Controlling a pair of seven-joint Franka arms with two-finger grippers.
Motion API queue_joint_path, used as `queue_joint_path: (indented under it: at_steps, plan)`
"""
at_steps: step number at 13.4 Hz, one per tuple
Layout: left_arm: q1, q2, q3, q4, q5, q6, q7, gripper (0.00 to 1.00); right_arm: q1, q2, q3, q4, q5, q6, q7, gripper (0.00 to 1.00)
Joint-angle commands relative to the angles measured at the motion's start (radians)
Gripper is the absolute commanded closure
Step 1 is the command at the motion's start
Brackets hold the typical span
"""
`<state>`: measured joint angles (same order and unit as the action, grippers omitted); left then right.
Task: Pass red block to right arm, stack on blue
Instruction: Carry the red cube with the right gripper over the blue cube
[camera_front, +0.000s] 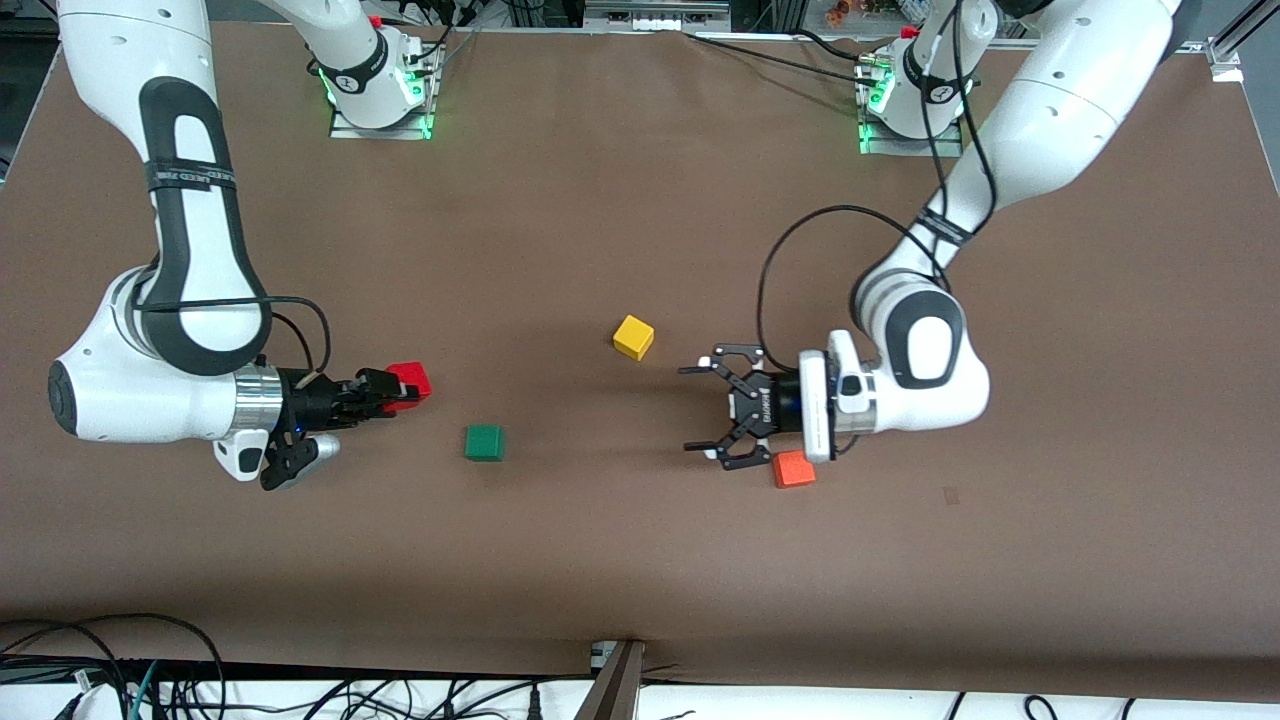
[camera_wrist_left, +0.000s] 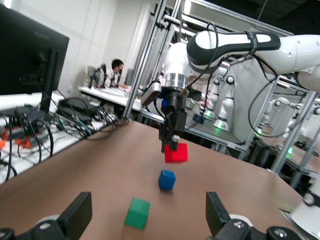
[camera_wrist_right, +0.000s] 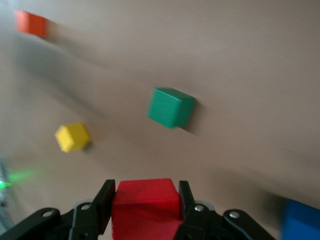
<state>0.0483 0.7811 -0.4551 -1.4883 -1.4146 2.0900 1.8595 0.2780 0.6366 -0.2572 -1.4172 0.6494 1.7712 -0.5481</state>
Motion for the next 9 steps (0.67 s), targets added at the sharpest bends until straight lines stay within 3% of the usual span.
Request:
queue_joint_path:
  at_steps: [1,5,9]
  plan:
    - [0.050,-0.014,-0.007,-0.012,0.151,-0.069,-0.135,0.00,0.015,-0.008,-0.005,0.004,-0.188,0.013,0.066,0.95]
    - [0.120,-0.020,-0.007,-0.001,0.444,-0.131,-0.320,0.00,0.038,-0.032,-0.005,-0.037,-0.440,0.039,0.224,0.95]
    - [0.125,-0.022,-0.004,0.003,0.644,-0.163,-0.595,0.00,0.041,-0.093,-0.022,-0.190,-0.499,0.196,0.272,0.95]
